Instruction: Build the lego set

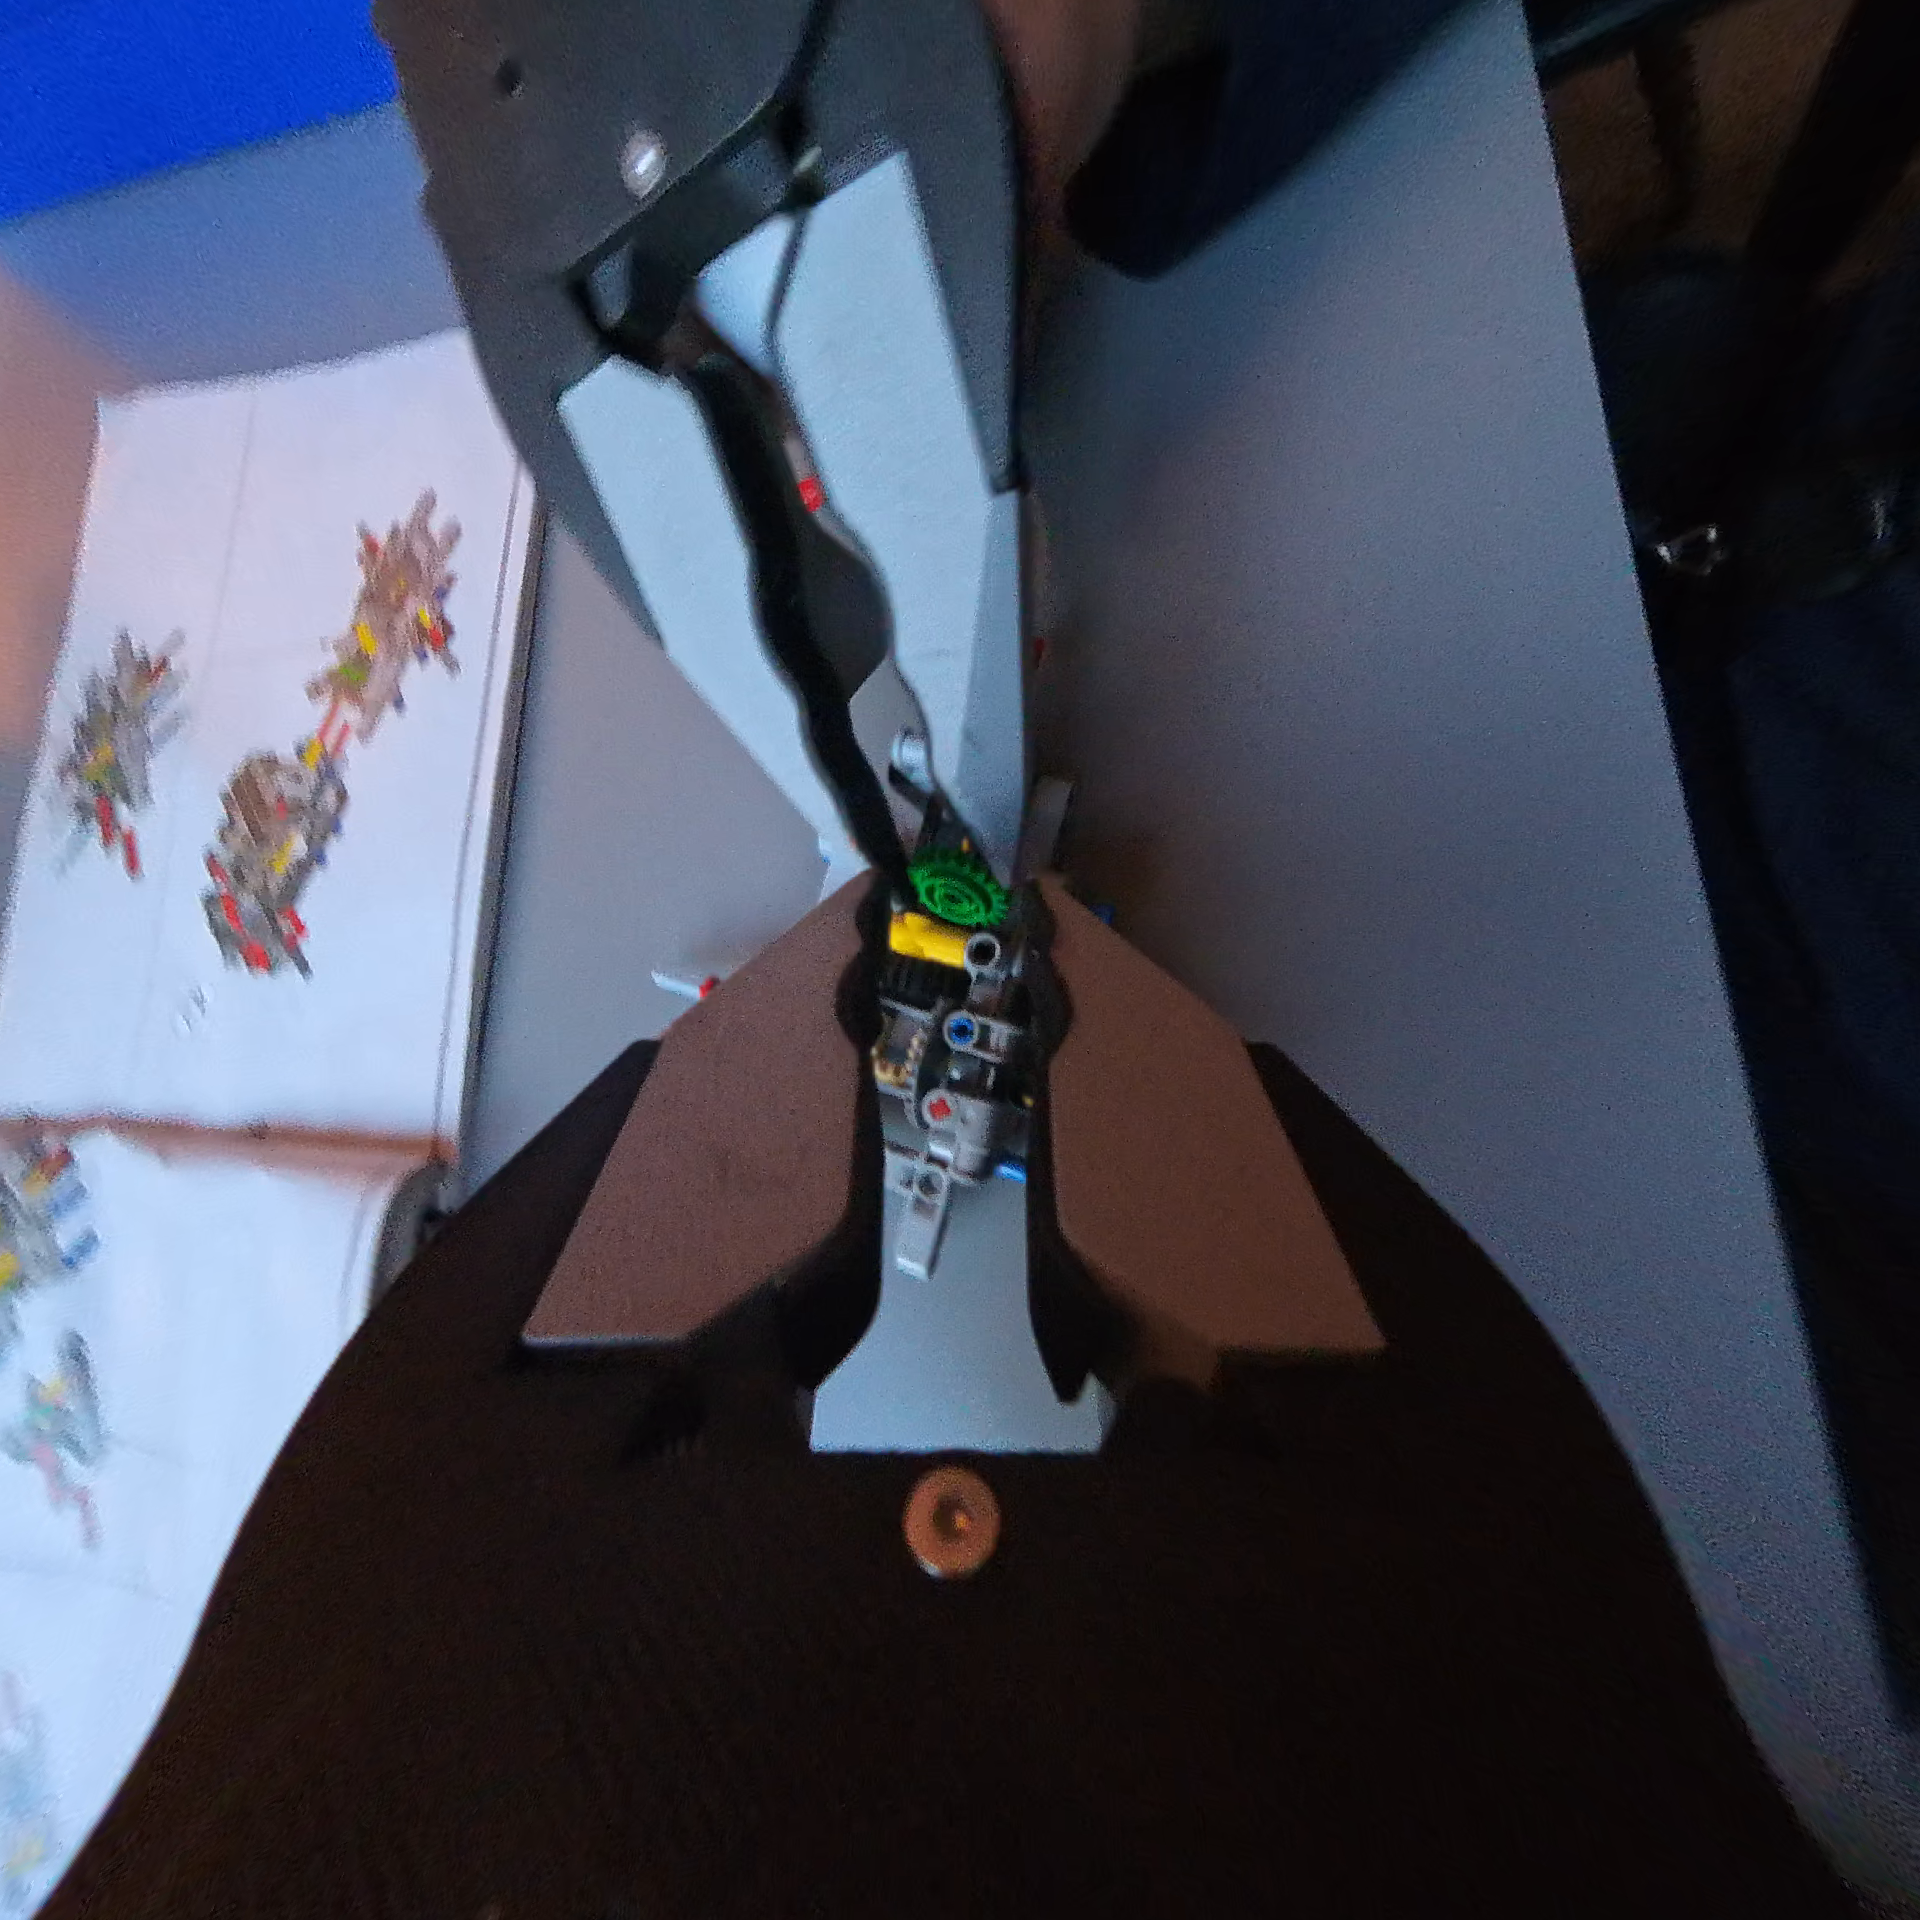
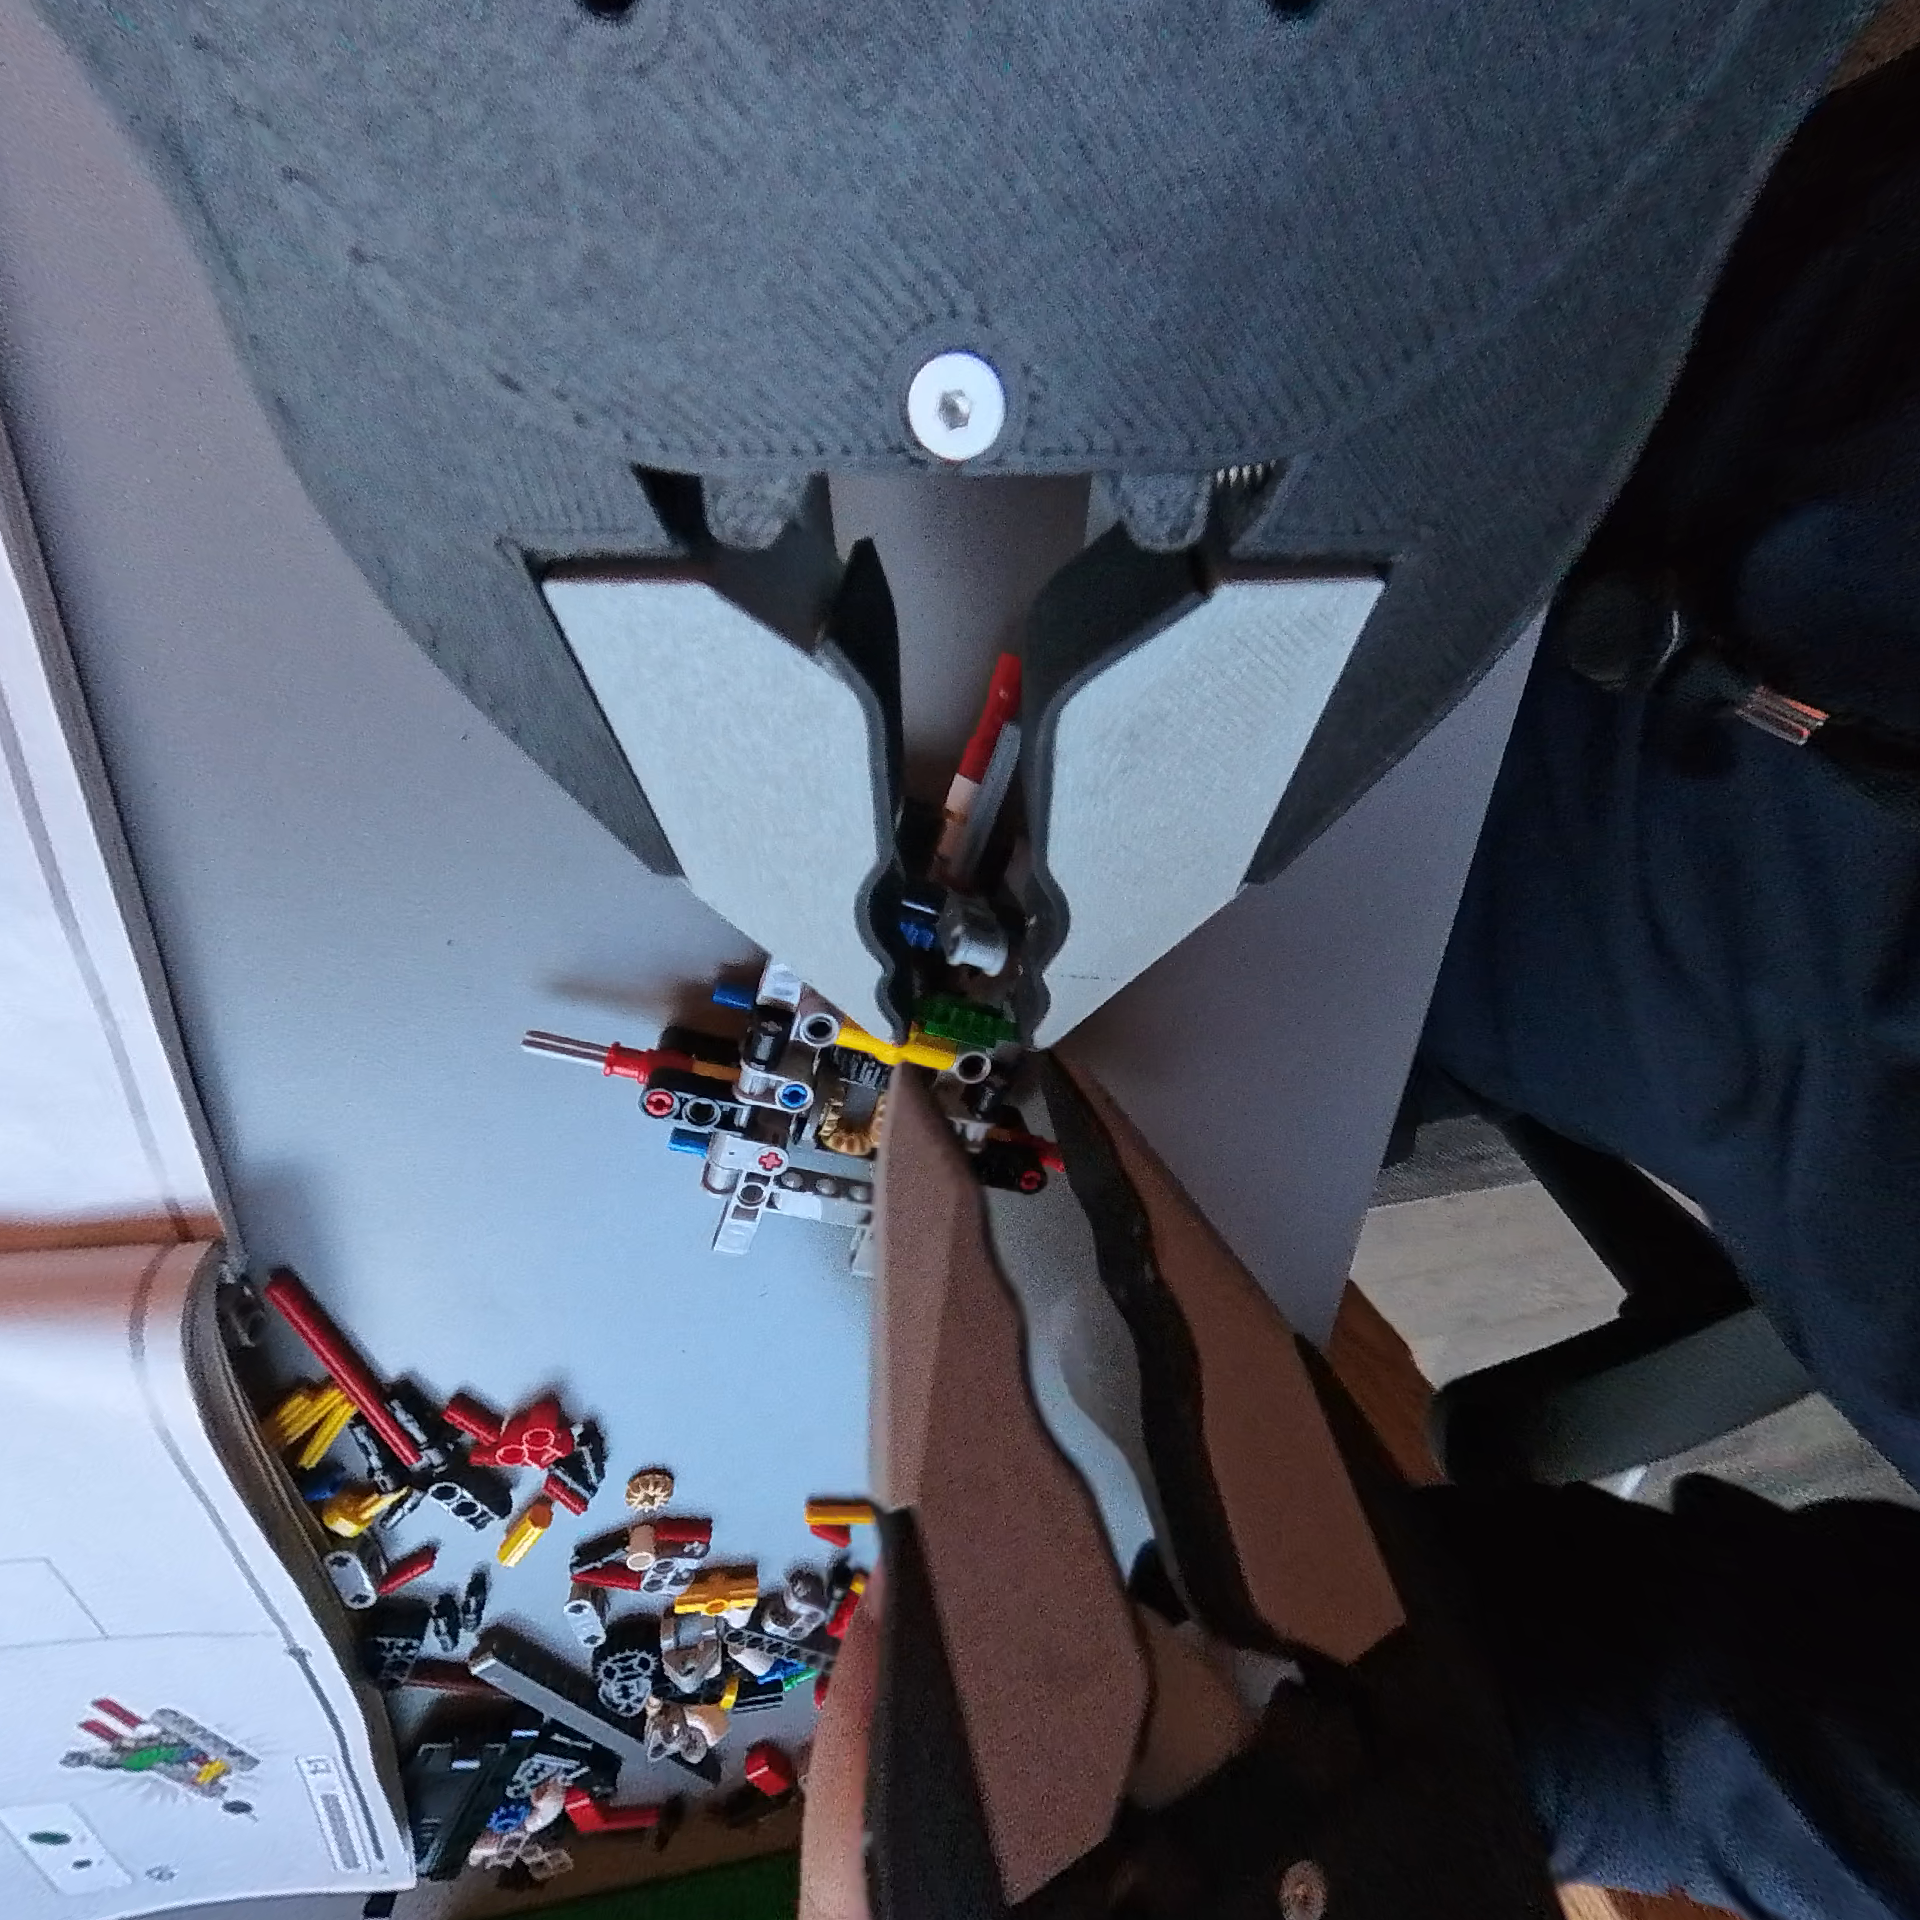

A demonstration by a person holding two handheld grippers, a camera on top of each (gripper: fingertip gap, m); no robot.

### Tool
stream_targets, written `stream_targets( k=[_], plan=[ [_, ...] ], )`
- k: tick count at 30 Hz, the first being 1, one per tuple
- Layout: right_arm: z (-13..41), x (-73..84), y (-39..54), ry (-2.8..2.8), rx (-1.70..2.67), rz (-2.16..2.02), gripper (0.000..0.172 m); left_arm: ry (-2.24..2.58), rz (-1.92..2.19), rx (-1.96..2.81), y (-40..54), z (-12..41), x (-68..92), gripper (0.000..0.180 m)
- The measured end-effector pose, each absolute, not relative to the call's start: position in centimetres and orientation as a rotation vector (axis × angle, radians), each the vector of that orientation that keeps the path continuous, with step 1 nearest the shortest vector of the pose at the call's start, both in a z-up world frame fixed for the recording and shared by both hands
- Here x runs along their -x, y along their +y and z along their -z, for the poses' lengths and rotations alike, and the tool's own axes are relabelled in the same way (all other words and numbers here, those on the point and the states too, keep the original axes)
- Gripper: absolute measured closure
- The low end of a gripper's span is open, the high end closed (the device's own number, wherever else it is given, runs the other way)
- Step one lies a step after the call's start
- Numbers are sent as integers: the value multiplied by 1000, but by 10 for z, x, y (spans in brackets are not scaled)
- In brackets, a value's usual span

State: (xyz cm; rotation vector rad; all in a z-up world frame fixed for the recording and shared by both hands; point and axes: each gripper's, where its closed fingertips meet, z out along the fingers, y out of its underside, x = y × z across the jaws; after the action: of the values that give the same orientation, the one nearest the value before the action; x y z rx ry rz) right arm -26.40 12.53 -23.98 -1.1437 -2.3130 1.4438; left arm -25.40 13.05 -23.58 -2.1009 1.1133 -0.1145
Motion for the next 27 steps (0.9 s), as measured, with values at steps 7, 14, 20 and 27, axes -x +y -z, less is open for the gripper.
stream_targets(
  k=[7,14,20,27],
  plan=[
    [241,267,133,-2289,1334,-1558,156,1342,-78,1919,141,243,253,165],
    [242,267,139,-2287,1394,-1592,155,1381,-94,1837,147,243,252,165],
    [242,266,143,-2277,1472,-1678,155,1277,-19,1868,151,243,251,166],
    [240,267,146,-2247,1528,-1753,155,1186,43,1878,156,242,249,166]
  ],
)
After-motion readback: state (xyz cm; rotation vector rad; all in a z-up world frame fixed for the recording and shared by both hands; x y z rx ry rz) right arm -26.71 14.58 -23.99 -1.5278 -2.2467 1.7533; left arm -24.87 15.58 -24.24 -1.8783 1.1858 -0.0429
